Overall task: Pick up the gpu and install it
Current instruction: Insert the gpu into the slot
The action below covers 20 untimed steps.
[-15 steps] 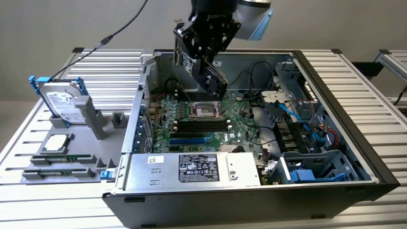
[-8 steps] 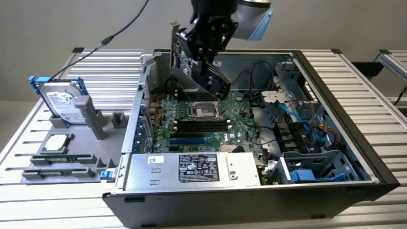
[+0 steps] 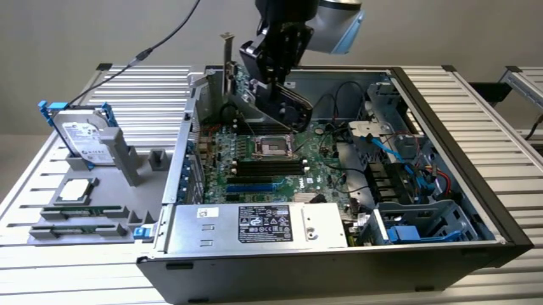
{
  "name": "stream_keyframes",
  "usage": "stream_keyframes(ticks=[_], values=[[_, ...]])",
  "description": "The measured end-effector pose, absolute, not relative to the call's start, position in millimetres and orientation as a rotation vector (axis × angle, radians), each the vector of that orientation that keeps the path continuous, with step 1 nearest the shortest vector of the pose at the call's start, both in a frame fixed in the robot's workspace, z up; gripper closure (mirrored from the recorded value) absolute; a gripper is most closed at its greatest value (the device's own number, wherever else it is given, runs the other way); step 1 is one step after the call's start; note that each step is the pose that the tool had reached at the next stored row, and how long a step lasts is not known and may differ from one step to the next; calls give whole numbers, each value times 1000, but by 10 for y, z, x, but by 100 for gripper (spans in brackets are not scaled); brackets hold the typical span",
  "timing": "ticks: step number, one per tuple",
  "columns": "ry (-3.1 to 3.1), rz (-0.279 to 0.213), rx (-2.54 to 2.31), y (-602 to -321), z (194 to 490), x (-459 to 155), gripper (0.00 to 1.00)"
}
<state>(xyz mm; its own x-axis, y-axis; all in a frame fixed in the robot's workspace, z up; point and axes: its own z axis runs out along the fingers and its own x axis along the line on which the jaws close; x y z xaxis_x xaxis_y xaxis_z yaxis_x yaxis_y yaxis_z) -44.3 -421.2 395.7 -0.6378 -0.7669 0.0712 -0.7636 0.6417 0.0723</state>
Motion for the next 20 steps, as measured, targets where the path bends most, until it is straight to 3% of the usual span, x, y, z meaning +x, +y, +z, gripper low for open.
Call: stream_keyframes(ticks=[20], values=[[-2574, -154, 1710, -4212, 3914, -443, 73]])
